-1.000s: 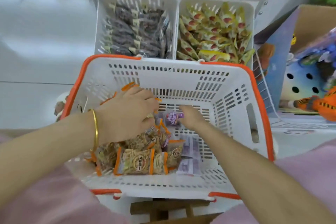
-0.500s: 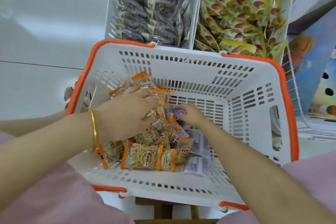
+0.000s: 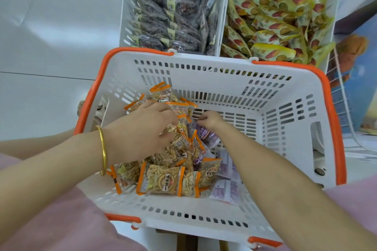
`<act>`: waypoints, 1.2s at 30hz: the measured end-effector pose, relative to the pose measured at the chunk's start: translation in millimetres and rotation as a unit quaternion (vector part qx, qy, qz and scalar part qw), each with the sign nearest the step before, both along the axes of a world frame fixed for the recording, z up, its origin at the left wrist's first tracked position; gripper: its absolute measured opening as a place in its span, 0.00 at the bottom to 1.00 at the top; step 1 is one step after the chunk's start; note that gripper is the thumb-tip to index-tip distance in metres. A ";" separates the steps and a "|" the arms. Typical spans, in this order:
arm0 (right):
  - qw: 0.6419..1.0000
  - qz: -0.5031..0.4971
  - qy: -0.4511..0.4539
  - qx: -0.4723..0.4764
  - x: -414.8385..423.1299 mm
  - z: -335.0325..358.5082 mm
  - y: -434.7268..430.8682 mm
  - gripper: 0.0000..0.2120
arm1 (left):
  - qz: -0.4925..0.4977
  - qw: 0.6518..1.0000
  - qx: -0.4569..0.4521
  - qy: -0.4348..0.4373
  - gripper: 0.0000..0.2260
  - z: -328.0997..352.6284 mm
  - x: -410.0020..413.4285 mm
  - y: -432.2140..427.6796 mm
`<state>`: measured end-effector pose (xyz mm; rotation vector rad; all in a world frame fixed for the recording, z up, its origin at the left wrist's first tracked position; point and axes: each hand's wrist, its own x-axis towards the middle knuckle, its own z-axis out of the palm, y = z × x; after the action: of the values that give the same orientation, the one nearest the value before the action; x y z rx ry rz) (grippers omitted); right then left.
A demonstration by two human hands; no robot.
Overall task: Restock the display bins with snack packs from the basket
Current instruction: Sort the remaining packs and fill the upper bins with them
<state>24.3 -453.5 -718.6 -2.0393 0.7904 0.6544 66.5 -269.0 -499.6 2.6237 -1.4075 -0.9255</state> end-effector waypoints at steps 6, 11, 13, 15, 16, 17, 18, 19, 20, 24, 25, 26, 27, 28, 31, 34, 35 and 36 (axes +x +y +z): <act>0.991 -0.113 -0.067 0.009 -29.0 6.8 -3.2 0.03 | -0.019 1.000 -0.018 -0.012 0.15 3.7 -2.6 -9.7; 0.975 -0.157 -0.119 -0.099 -66.4 56.7 -35.1 0.03 | -0.044 0.999 -0.026 -0.019 0.15 4.6 -3.3 -21.7; 0.971 -0.157 -0.142 -0.111 -77.6 83.2 -48.9 0.04 | -0.050 0.998 -0.031 -0.019 0.18 4.7 -4.5 -30.9; 0.967 -0.160 -0.183 -0.080 -84.6 114.4 -54.4 0.03 | -0.045 0.997 -0.053 -0.017 0.23 4.1 -7.4 -40.4; 0.961 -0.177 -0.207 -0.047 -87.6 131.0 -54.0 0.03 | -0.042 0.997 -0.070 -0.011 0.26 4.1 -9.6 -45.0; 0.953 -0.199 -0.228 -0.016 -90.4 146.8 -52.4 0.02 | -0.046 0.995 -0.087 -0.007 0.29 4.3 -12.3 -49.0; 0.944 -0.221 -0.244 0.013 -93.2 161.7 -49.9 0.03 | -0.061 0.993 -0.101 -0.010 0.33 4.8 -15.5 -52.9; 0.936 -0.238 -0.258 0.041 -95.7 174.1 -47.8 0.02 | -0.084 0.990 -0.110 -0.026 0.35 5.8 -19.2 -56.9; 0.928 -0.250 -0.267 0.069 -97.6 184.7 -45.2 0.02 | -0.108 0.986 -0.117 -0.050 0.37 7.2 -22.6 -60.5; 0.902 -0.286 -0.273 0.172 -103.0 212.8 -34.2 0.01 | -0.135 0.968 -0.197 -0.078 0.32 14.5 -29.7 -70.5; 0.894 -0.299 -0.271 0.196 -104.1 216.0 -32.6 0.02 | -0.126 0.963 -0.231 -0.066 0.29 15.6 -27.9 -71.4; 0.882 -0.317 -0.266 0.224 -105.2 219.7 -31.2 0.04 | -0.105 0.959 -0.262 -0.043 0.26 17.4 -25.3 -71.9; 0.869 -0.334 -0.264 0.251 -106.4 222.2 -31.2 0.04 | -0.068 0.955 -0.288 -0.008 0.23 20.3 -22.3 -72.6; 0.857 -0.349 -0.262 0.274 -107.8 225.5 -31.4 0.05 | -0.020 0.953 -0.299 0.035 0.20 22.7 -18.7 -72.9; 0.841 -0.359 -0.264 0.307 -110.9 232.1 -35.5 0.10 | 0.127 0.942 -0.267 0.160 0.16 27.7 -8.9 -72.6; 0.846 -0.326 -0.278 0.317 -111.9 239.2 -38.5 0.09 | 0.219 0.917 -0.223 0.248 0.23 28.2 0.6 -68.1; 0.848 -0.315 -0.287 0.316 -111.3 241.3 -39.0 0.07 | 0.223 0.911 -0.214 0.272 0.25 28.1 4.0 -67.0; 0.846 -0.312 -0.297 0.315 -110.4 243.7 -38.9 0.05 | 0.225 0.901 -0.211 0.306 0.24 29.5 5.4 -66.1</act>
<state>-86.0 -492.4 -475.0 -1.1557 0.6767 -0.1119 71.9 -335.1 -470.1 1.9449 -0.7004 -1.0823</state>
